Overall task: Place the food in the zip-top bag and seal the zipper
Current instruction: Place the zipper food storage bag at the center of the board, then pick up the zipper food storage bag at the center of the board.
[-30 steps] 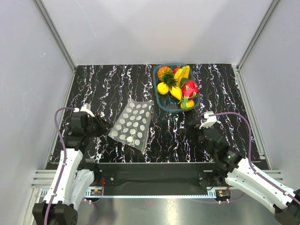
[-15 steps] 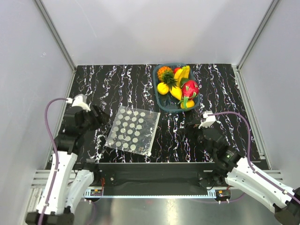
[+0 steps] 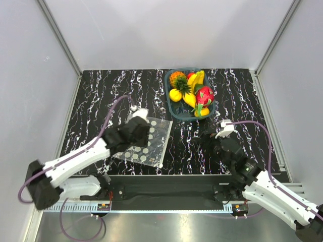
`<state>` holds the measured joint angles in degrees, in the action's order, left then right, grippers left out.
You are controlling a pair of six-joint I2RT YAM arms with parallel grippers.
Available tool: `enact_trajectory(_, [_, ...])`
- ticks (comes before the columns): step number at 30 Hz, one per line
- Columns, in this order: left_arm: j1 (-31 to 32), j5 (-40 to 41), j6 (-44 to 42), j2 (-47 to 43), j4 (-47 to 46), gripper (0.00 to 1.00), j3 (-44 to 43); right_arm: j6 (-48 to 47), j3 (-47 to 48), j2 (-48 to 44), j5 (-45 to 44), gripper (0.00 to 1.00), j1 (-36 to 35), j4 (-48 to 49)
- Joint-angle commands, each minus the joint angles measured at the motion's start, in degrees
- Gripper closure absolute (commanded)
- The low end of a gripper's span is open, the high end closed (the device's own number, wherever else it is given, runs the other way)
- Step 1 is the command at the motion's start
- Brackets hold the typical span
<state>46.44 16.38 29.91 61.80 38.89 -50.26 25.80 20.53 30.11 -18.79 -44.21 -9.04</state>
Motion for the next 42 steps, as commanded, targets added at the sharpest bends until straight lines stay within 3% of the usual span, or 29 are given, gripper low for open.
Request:
enact_trajectory(1, [8.4, 13.0, 1.9, 5.7, -2.9, 0.52, -5.9, 0.5, -0.1, -0.8, -1.9, 0.0, 0.0, 1.0])
enact_trajectory(4, [12.0, 15.9, 2.1, 11.9, -2.6, 0.6, -9.3, 0.7, 0.1, -0.6, -2.2, 0.0, 0.0, 0.7])
enact_trajectory(8, [14.6, 18.5, 1.7, 20.5, -2.3, 0.62, -13.7, 0.8, 0.5, 0.0, -2.7, 0.0, 0.0, 0.5])
enact_trajectory(14, [16.9, 19.9, 0.4, 31.7, -1.3, 0.62, -20.5, 1.0, 0.5, -0.1, -2.9, 0.0, 0.0, 0.3])
enact_trajectory(20, [17.1, 20.4, -0.7, 41.8, 2.8, 0.55, -27.4, 0.8, 0.3, -0.7, -2.7, 0.0, 0.0, 0.3])
enact_trajectory(33, [17.1, 20.6, -0.8, 49.4, 4.3, 0.57, -30.2, 0.7, 0.4, -0.7, -2.5, 0.0, 0.0, 0.3])
enact_trajectory(42, [16.6, 18.8, -1.4, 50.3, 4.3, 0.52, -31.3, 0.9, 0.3, -0.8, -2.6, 0.0, 0.0, 0.3])
